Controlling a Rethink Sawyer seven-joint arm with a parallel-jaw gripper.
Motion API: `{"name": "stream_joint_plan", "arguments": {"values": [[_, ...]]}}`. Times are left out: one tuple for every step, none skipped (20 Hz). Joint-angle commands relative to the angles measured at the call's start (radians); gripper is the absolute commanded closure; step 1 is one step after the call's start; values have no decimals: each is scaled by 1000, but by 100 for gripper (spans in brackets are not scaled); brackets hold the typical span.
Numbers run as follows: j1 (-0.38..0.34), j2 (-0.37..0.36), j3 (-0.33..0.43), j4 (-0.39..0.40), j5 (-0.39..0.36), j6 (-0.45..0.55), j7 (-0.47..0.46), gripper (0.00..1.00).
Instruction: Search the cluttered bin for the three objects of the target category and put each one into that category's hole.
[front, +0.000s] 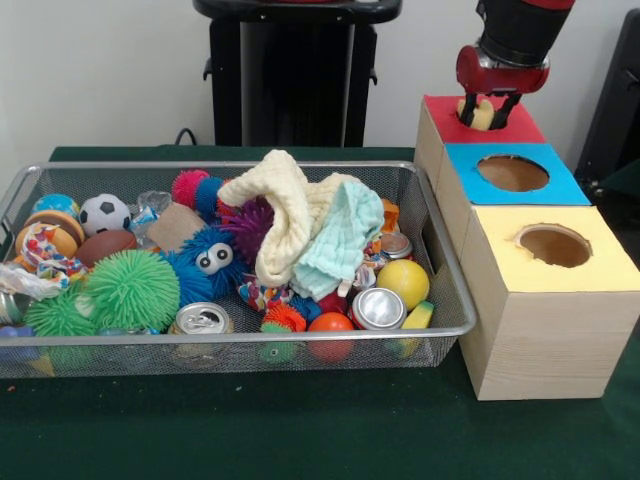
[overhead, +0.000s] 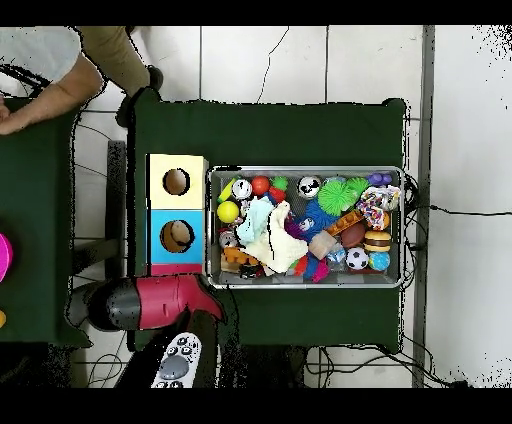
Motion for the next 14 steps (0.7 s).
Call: {"name": "stream_joint_plan", "arguments": {"values": [[-7,57,52,-54,-25,-15,140,0],[-6,56,51,-58,-23,-11,141,0],[-6,56,51,-57,-23,-12,140,0],[-5,56,51,-56,-24,-13,140,0],[-8,55,53,-53,-24,-15,138,0],[-11,54,56,-49,-24,-19,135,0],[-13,53,57,-47,-24,-20,134,0],[-13,53,58,-46,-25,-23,133,0],[-14,50,58,-46,-23,-21,133,0],[-16,46,59,-48,-22,-17,131,0],[-18,39,59,-49,-23,-10,126,0],[-22,33,60,-47,-23,-4,122,0],[-24,28,60,-47,-23,0,119,0],[-27,23,61,-46,-23,3,116,0]]}}
